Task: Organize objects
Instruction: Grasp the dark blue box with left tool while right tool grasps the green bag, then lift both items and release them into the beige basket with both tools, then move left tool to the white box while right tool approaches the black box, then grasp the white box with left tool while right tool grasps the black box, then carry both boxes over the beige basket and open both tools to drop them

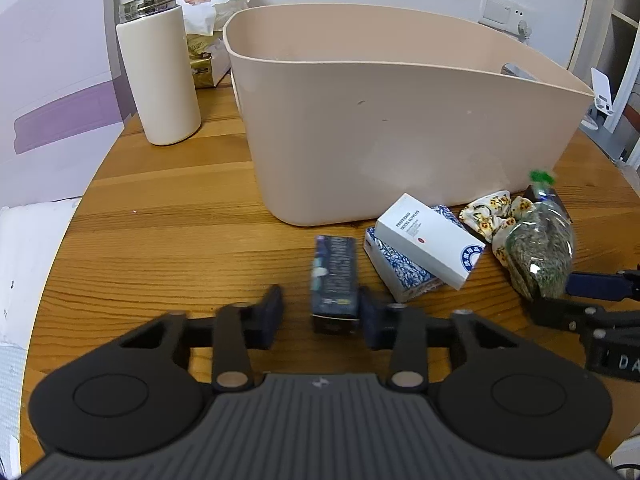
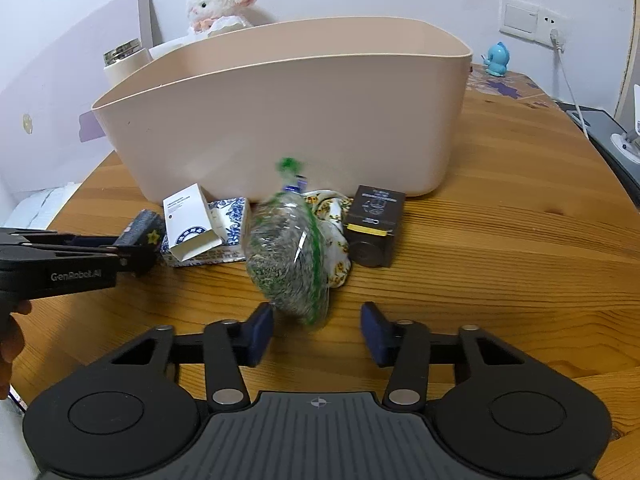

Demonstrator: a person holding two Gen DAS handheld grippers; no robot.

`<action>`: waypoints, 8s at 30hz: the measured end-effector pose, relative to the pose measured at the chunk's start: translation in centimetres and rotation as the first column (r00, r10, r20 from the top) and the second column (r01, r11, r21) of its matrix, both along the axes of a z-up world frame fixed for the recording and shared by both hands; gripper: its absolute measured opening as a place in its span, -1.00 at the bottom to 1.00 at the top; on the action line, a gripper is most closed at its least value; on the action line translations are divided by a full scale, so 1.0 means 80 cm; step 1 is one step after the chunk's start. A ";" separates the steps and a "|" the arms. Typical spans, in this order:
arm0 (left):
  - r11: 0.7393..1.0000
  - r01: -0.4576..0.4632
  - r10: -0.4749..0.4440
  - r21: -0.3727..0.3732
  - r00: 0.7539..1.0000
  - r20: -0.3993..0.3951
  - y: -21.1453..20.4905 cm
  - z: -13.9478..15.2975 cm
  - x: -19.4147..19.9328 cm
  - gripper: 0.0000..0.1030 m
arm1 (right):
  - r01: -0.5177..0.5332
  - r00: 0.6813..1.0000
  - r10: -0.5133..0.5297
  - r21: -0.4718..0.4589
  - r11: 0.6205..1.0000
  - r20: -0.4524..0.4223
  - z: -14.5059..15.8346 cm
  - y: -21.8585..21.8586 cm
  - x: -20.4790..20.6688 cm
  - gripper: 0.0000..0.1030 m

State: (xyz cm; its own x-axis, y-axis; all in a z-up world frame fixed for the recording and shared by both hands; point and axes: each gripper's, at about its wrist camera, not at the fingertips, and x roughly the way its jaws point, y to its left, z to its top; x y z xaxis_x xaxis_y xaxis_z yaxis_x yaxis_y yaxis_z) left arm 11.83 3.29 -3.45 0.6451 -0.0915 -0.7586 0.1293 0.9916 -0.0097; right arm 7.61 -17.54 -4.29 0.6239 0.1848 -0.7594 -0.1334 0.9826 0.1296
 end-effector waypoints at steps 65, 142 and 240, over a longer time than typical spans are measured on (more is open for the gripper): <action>0.998 -0.027 0.044 -0.060 0.953 0.301 -0.014 0.159 0.001 -0.52 | -0.035 0.945 0.027 0.021 0.999 0.325 0.160 -0.043 0.072 -0.62; 0.994 -0.110 0.110 0.028 0.994 -0.010 -0.056 0.024 0.031 0.37 | 0.008 0.994 0.008 -0.136 0.991 0.112 0.009 -0.040 0.070 0.54; 0.991 -0.121 0.110 0.051 0.976 0.187 -0.076 0.128 0.060 0.88 | -0.004 0.938 0.036 -0.092 0.996 0.346 0.137 -0.050 0.079 1.00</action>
State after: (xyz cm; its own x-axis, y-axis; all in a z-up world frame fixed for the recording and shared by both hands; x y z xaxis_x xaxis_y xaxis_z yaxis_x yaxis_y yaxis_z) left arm 16.66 -2.80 6.76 0.7772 0.0354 -0.6282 0.0076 0.9978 0.0657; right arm 13.95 -21.52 6.66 0.8482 0.1420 -0.5103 -0.1740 0.9846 -0.0151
